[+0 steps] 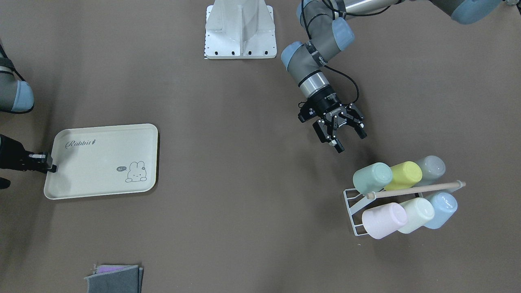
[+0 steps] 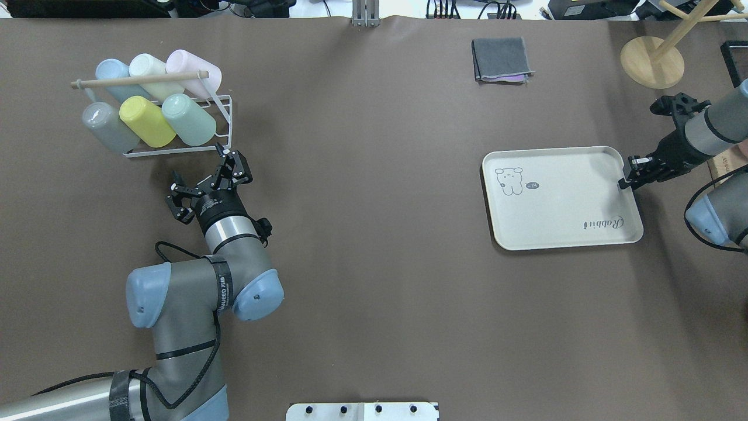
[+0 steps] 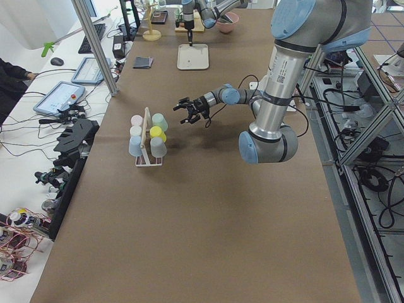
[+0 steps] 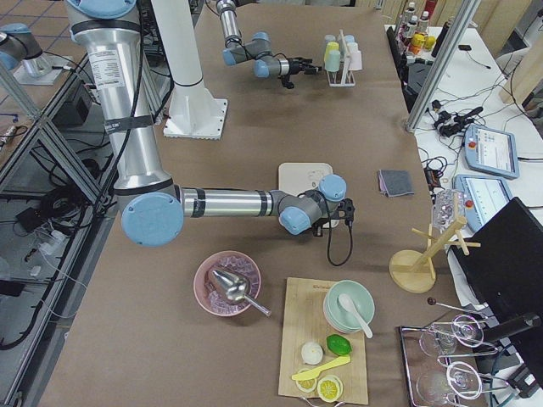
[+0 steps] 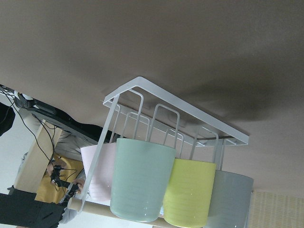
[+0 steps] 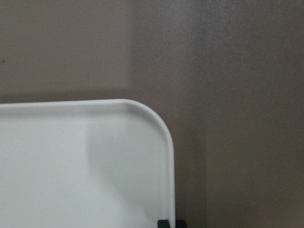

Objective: Pick up and place green cup on tray

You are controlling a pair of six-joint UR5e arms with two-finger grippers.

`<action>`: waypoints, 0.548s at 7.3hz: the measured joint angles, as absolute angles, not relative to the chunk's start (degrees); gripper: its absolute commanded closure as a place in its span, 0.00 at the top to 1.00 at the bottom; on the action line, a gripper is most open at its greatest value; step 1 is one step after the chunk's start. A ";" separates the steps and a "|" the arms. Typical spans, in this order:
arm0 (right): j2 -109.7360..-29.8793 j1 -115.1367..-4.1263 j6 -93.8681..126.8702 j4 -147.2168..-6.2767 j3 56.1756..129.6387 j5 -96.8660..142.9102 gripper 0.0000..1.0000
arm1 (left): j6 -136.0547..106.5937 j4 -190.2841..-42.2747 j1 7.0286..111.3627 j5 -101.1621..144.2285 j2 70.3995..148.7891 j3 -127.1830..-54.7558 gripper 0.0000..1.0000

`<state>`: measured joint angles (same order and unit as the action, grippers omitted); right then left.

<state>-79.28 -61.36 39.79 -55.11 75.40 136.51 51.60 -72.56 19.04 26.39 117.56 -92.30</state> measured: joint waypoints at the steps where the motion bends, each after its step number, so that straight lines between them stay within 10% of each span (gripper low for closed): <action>1: -79.24 -61.35 39.80 -55.13 75.45 136.55 0.00 | 55.64 -77.27 19.67 25.73 117.55 -90.09 0.98; 4: -77.96 -61.31 39.83 -55.51 75.76 136.82 0.00 | 63.33 -86.43 22.06 25.00 117.11 -85.17 0.98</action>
<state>-77.96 -61.31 39.83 -55.51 75.76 136.82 63.33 -86.43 22.06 25.00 117.11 -85.17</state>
